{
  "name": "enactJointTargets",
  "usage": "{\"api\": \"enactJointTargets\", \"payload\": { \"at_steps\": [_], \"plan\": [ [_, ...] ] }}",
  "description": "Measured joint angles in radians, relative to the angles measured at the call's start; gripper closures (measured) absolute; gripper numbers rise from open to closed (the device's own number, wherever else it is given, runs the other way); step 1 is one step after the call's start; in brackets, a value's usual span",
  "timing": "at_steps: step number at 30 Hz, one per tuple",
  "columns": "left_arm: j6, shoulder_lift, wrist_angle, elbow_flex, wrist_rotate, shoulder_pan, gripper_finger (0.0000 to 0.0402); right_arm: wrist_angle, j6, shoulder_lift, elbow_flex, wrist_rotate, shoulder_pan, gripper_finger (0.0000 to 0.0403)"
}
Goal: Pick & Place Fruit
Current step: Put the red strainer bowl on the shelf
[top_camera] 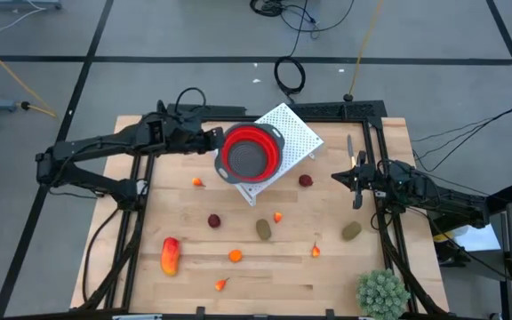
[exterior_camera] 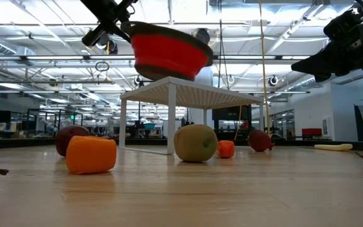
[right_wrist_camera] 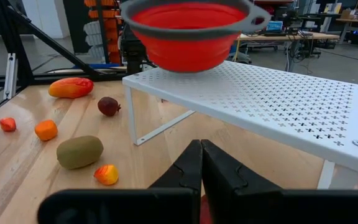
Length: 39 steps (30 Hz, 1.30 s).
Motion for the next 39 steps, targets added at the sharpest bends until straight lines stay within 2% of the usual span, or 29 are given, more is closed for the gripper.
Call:
{"api": "enactJointTargets", "payload": {
  "at_steps": [30,39],
  "plan": [
    [0.046,0.013,-0.016,0.000,0.016,0.000,0.0399,-0.006,0.000,0.000,0.000,0.000,0.000,0.0403],
    [0.072,0.042,-0.009,0.000,0.012,0.000,0.0370,-0.006,0.000,0.000,0.000,0.000,0.000,0.0403]
  ]
}}
